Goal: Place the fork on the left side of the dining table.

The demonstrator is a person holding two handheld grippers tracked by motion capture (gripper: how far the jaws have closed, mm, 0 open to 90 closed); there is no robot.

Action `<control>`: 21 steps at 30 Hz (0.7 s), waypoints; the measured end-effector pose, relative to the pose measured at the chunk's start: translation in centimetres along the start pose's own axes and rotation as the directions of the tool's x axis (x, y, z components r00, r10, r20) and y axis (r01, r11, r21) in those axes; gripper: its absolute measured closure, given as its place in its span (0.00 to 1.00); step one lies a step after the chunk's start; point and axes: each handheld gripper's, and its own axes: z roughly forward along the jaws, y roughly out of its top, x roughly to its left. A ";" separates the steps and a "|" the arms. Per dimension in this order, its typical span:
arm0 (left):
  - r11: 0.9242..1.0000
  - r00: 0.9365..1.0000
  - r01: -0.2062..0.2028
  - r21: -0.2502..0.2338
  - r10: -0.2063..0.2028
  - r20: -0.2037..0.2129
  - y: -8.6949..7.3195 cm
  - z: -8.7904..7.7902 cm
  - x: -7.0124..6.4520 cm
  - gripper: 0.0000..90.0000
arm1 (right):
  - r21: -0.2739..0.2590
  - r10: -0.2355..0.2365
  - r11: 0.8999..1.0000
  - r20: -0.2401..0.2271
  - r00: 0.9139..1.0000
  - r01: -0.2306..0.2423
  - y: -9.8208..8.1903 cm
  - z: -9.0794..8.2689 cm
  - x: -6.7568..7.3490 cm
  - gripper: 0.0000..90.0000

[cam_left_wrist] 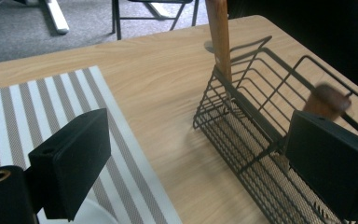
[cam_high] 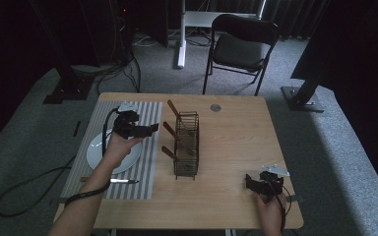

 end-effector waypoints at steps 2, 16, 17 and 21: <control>1.000 1.000 -0.019 0.014 0.019 -0.003 0.6 0.5 -0.2 0.08 | 0.000 0.000 1.000 0.000 1.000 0.000 0.0 0.0 0.0 0.16; 0.999 1.000 -0.009 0.044 0.010 -0.015 4.0 3.2 -0.1 0.08 | 0.000 0.000 1.000 0.000 1.000 0.000 0.0 0.0 0.0 0.16; 0.999 1.000 0.002 0.048 -0.002 -0.006 4.3 3.4 0.0 0.08 | 0.000 0.000 1.000 0.000 1.000 0.000 0.0 0.0 0.0 0.16; 0.998 1.000 0.012 0.065 -0.012 0.001 5.1 4.8 -0.2 0.08 | 0.000 0.000 1.000 0.000 1.000 0.000 0.0 0.0 0.0 0.16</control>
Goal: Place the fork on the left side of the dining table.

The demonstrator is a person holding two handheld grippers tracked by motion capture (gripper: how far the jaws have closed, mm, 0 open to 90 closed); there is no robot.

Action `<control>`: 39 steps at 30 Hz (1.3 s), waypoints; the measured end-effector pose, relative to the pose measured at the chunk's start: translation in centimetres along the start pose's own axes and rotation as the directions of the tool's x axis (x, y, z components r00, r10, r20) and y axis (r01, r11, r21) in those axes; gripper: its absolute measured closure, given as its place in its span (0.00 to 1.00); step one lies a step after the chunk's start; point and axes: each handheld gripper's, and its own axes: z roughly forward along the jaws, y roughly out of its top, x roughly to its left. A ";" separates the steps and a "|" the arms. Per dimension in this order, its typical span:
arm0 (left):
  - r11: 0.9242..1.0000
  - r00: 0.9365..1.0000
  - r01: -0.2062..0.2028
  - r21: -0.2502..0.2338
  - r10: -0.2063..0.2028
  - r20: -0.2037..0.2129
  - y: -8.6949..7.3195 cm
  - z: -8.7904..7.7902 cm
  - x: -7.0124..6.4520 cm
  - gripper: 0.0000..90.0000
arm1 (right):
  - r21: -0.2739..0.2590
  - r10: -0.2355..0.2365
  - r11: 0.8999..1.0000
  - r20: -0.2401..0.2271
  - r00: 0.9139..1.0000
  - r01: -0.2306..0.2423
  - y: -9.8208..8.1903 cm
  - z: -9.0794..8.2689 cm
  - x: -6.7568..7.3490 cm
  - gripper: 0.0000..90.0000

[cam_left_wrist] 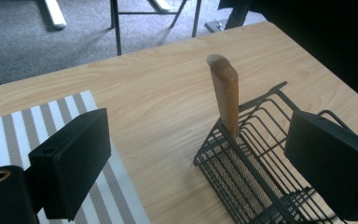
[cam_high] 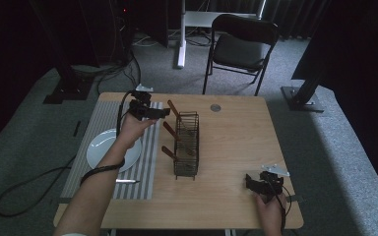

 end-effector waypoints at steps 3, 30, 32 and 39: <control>1.000 1.000 0.016 0.009 -0.016 0.016 0.2 0.5 0.0 0.08 | 0.000 0.000 1.000 0.000 1.000 0.000 0.0 0.0 0.0 0.16; 0.981 0.972 0.194 0.016 -0.194 0.135 0.3 3.3 0.3 0.75 | 0.000 -0.001 1.000 0.000 1.000 0.001 0.0 0.0 0.0 0.16; 0.977 0.963 0.211 0.018 -0.211 0.166 0.3 3.4 0.3 0.78 | 0.000 0.000 1.000 0.000 1.000 0.000 0.0 0.0 0.0 0.16; 0.978 0.964 0.209 0.011 -0.208 0.163 0.0 3.6 0.0 0.85 | 0.000 0.000 1.000 0.000 1.000 0.000 0.0 0.0 0.0 0.16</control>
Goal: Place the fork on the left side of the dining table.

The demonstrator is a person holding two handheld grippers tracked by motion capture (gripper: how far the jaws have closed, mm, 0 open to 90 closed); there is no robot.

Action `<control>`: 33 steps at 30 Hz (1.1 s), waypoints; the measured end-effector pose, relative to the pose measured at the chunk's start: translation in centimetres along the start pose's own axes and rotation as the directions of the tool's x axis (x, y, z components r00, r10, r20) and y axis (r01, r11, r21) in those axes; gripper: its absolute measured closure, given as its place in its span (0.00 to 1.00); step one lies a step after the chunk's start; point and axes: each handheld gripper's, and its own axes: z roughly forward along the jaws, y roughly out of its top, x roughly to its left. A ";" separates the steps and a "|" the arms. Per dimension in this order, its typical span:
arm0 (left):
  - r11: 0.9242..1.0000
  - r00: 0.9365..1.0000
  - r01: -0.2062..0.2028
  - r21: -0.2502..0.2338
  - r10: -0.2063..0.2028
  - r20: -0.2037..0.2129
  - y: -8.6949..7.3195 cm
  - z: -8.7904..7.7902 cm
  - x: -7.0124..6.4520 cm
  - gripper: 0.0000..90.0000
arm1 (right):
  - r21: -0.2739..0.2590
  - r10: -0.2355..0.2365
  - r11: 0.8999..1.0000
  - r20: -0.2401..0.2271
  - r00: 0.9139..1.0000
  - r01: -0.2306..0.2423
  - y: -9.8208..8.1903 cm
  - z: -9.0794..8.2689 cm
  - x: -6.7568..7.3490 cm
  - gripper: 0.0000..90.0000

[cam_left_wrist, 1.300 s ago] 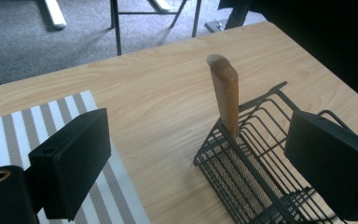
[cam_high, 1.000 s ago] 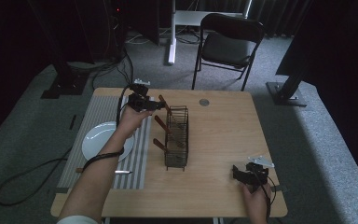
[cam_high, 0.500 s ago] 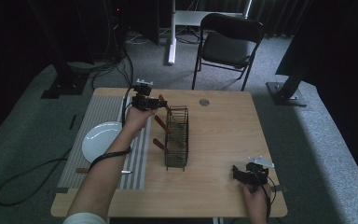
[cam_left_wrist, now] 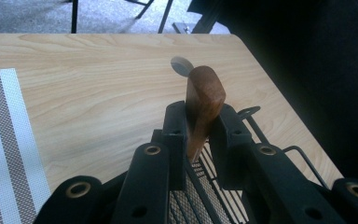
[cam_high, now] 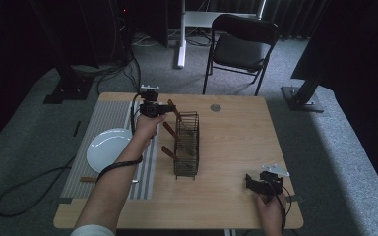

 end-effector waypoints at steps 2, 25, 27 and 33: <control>1.000 1.000 0.003 -0.008 -0.003 0.002 -0.2 0.0 0.0 0.86 | 0.000 0.000 1.000 0.000 1.000 0.000 0.0 0.0 0.0 0.16; 0.994 1.000 -0.005 -0.106 0.008 0.020 -0.5 -3.1 -1.3 0.89 | 0.000 0.000 1.000 0.000 1.000 0.000 0.0 0.0 0.0 0.16; 0.993 1.000 -0.005 -0.117 0.008 0.020 -0.4 -3.5 -1.5 0.89 | 0.000 0.000 1.000 0.000 1.000 0.000 0.0 0.0 0.0 0.16; 0.993 0.999 -0.047 -0.108 0.045 -0.023 0.3 -4.5 -2.5 0.90 | 0.000 0.000 1.000 0.000 1.000 0.000 0.0 0.0 0.0 0.16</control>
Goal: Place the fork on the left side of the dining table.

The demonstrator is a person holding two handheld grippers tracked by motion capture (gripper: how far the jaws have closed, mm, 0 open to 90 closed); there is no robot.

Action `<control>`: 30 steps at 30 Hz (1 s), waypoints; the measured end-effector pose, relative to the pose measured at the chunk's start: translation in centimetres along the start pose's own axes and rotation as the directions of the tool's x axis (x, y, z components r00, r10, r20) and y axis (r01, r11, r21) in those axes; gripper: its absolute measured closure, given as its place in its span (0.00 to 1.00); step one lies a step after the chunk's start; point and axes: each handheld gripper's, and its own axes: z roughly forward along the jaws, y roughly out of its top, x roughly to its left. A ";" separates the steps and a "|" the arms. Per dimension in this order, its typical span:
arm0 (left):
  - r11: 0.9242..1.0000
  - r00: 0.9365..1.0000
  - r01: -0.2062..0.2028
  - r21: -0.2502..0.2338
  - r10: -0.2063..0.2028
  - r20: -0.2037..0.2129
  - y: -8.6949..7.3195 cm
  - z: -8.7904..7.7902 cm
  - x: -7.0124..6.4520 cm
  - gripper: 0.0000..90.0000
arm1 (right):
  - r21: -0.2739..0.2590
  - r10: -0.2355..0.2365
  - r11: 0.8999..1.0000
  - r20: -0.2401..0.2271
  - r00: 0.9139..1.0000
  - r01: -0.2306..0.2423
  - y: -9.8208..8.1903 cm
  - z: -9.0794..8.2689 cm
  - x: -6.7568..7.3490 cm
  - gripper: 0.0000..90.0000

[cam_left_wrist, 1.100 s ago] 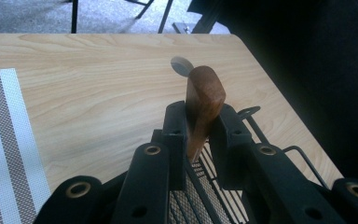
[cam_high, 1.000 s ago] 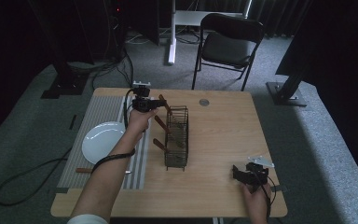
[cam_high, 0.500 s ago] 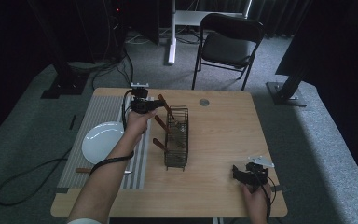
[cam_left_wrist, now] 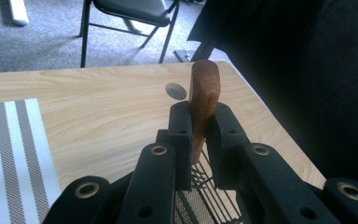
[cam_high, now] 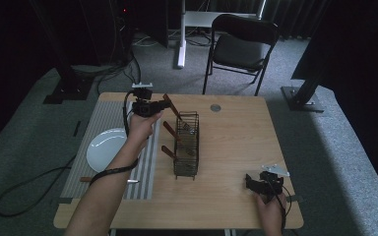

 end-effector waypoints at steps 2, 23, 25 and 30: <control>1.000 1.000 0.000 -0.013 0.000 0.004 0.3 -0.3 -0.3 0.89 | 0.000 0.000 1.000 0.000 1.000 0.000 0.0 0.0 0.0 0.16; 0.992 0.999 -0.024 -0.126 0.021 -0.029 3.1 -6.3 -0.6 0.89 | -0.001 -0.001 1.000 0.001 1.000 0.001 0.0 0.0 0.0 0.16; 0.991 0.999 -0.018 -0.133 0.015 -0.030 3.3 -6.9 -0.4 0.89 | -0.001 0.000 1.000 0.000 1.000 0.000 0.0 0.0 0.0 0.16; 0.988 0.999 -0.015 -0.152 0.008 -0.047 3.7 -8.1 0.1 0.89 | -0.001 0.000 1.000 0.000 1.000 0.000 0.0 0.0 0.0 0.16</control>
